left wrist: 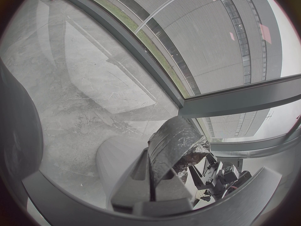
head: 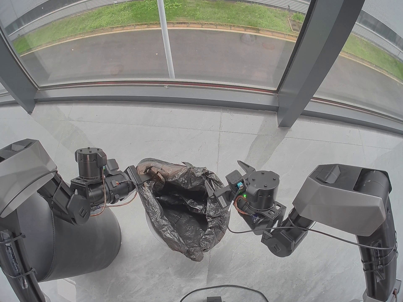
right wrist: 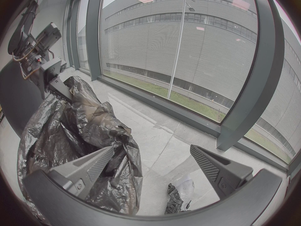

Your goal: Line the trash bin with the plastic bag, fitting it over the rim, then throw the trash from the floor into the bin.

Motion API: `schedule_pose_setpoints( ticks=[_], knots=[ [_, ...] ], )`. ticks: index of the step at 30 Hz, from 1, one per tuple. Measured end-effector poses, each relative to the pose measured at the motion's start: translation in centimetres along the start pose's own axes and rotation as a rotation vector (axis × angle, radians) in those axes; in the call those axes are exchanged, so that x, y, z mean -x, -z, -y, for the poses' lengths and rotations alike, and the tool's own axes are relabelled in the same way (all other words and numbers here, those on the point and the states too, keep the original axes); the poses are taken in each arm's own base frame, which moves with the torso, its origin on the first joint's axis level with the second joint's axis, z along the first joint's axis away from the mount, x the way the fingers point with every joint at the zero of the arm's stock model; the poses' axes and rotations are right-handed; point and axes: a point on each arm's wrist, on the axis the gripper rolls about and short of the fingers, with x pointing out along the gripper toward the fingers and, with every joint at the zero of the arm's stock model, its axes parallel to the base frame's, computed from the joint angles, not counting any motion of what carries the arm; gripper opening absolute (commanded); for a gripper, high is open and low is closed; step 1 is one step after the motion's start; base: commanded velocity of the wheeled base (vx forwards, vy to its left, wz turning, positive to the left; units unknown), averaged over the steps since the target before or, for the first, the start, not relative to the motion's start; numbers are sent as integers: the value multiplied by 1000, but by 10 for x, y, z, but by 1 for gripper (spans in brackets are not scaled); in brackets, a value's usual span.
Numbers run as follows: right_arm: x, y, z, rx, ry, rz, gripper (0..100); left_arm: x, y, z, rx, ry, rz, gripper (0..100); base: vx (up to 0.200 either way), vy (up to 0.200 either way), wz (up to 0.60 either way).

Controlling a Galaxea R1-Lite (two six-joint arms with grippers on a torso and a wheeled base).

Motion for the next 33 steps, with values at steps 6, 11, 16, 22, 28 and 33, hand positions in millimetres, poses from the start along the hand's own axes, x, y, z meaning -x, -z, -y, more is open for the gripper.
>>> schedule_pose_setpoints(
  ticks=[6,11,16,22,28,33],
  knots=[
    [11,-7,-10,-3,-26,31,100,-1,0,0,0,0,-1,0,0,0,0],
    [10,-16,-18,-2,-47,42,100,0,-1,-2,2,-4,3,0,0,0,0],
    [5,-26,-23,-5,-54,57,100,1,-3,-5,6,-10,10,0,0,0,0],
    [-1,-38,-32,-9,-71,71,100,3,-4,-6,7,-13,13,0,0,0,0],
    [1,-41,-39,-10,-85,79,100,3,-3,-5,7,-15,15,0,0,0,0],
    [2,-40,-43,-8,-95,76,100,3,-5,-4,5,-13,19,0,0,0,0]
  ],
)
